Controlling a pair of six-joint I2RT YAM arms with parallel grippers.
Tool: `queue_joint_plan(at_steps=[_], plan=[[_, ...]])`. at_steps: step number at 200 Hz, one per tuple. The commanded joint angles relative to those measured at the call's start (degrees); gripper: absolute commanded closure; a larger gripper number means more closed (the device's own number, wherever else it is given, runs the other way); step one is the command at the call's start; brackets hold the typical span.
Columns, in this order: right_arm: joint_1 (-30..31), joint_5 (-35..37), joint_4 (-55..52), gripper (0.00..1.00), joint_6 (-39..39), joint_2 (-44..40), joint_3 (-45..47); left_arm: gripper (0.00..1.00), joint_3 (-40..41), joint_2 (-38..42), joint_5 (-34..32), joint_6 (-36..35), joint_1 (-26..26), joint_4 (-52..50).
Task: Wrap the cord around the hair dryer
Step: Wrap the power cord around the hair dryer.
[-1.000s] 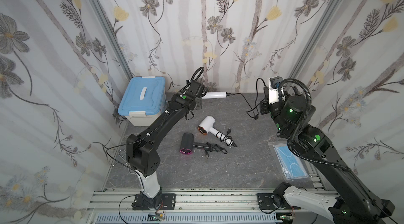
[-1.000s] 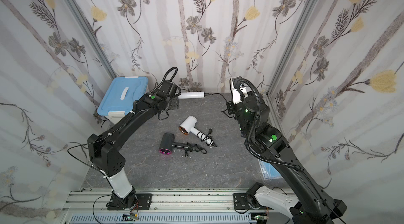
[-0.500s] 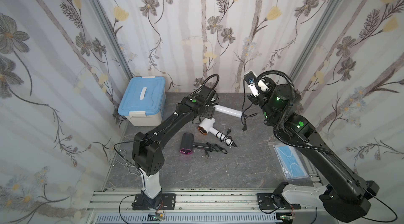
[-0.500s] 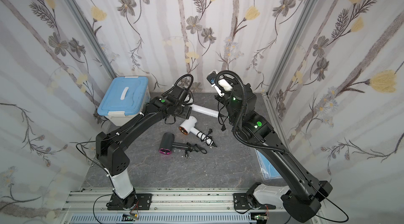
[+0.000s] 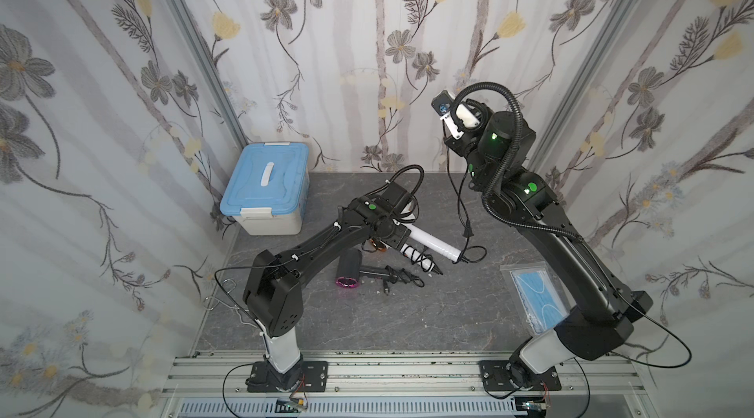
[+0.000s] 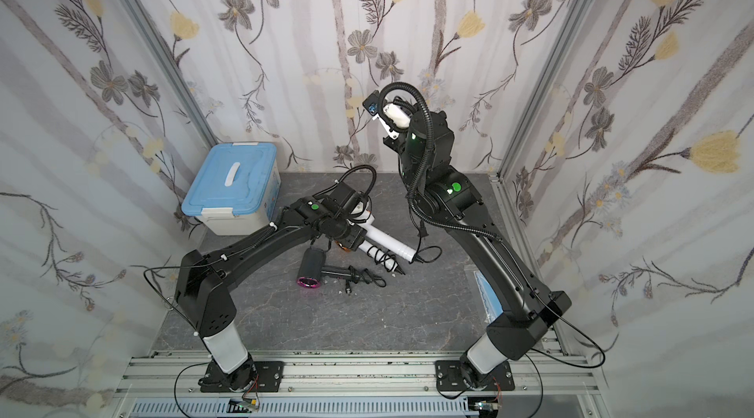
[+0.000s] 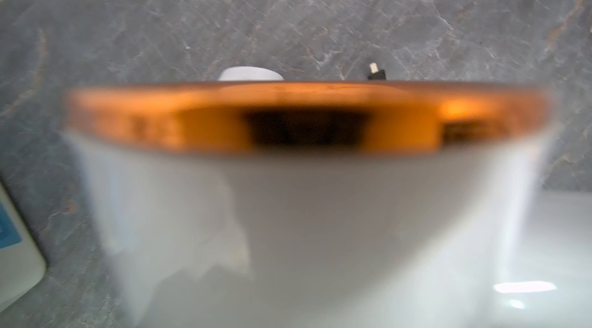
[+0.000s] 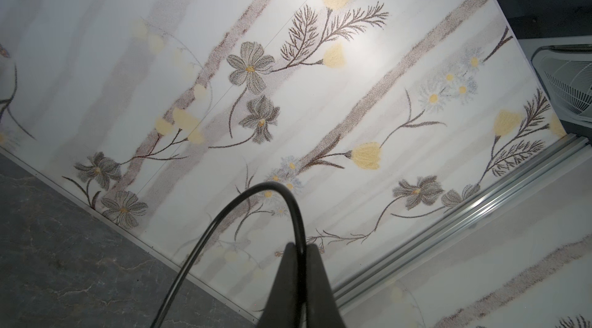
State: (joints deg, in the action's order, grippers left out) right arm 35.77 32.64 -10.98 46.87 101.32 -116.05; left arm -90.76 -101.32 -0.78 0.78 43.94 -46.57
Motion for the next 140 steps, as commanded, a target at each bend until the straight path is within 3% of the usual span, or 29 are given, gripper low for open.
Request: queue_joint_plan(at_steps=[1, 40, 68, 97, 140], plan=[[-2.9, 0.0, 0.4, 1.00, -1.2, 4.0, -5.1, 1.00, 1.6, 1.8, 4.6, -3.1, 1.2, 2.3], [-9.6, -6.7, -5.0, 1.00, -7.6, 9.8, -10.1, 1.00, 4.7, 7.7, 13.3, -4.0, 2.3, 5.2], [-13.0, -11.6, -10.2, 1.00, -14.4, 10.7, -8.4, 1.00, 8.8, 14.0, 14.7, -1.7, 1.9, 10.6], [-15.9, -15.9, -8.4, 1.00, -19.5, 8.4, 3.1, 1.00, 12.3, 20.3, 17.8, 3.1, -0.2, 18.3], [-16.9, -21.6, -1.0, 1.00, -26.4, 1.4, 21.3, 1.00, 14.6, 25.7, 16.9, 15.0, -6.5, 28.0]])
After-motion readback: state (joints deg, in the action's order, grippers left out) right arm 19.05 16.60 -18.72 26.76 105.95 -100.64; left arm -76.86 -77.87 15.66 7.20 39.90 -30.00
